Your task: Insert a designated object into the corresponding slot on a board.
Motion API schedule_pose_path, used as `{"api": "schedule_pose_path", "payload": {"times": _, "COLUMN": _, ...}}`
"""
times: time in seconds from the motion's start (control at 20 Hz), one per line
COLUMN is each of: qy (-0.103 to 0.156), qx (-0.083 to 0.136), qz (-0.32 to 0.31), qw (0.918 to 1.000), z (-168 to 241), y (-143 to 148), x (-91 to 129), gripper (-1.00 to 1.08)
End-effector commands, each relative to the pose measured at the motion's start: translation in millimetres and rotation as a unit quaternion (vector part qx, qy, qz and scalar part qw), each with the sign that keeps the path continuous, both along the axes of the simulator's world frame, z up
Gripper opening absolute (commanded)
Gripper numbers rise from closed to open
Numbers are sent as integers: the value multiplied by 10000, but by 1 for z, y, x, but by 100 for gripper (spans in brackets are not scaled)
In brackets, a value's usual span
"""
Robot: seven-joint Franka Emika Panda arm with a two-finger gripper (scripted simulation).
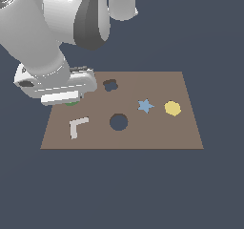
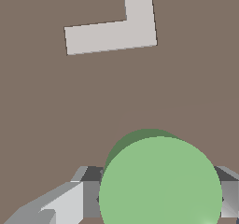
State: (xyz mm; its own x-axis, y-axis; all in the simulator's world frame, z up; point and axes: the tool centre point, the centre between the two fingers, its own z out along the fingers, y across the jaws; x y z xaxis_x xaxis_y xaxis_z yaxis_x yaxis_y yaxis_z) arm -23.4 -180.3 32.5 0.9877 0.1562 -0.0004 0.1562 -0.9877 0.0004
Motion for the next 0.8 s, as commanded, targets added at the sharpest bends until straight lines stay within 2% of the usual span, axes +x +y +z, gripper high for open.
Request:
{"api": "schedule_pose_path", "payload": {"times": 0.0, "qy": -3, "qx": -2, "qz": 471, "qw": 9989, "z": 1, "y": 1, "x": 11, "gripper": -100}}
{"api": "schedule_pose_path", "payload": {"times": 0.2, "qy": -4, "qx": -4, "qz": 1351, "qw": 9908, "z": 2, "y": 7, "x": 31, "gripper": -100}}
{"api": "schedule_pose_path", "payload": {"times": 0.35, "qy": -5, "qx": -5, "qz": 2056, "qw": 9786, "z": 2, "y": 14, "x": 46, "gripper": -100}}
{"api": "schedule_pose_path", "payload": {"times": 0.55, "qy": -5, "qx": -6, "qz": 2988, "qw": 9543, "z": 3, "y": 27, "x": 65, "gripper": -100}}
{"api": "schedule_pose_path", "payload": {"times": 0.75, "qy": -5, "qx": -7, "qz": 3901, "qw": 9208, "z": 4, "y": 44, "x": 80, "gripper": -100}}
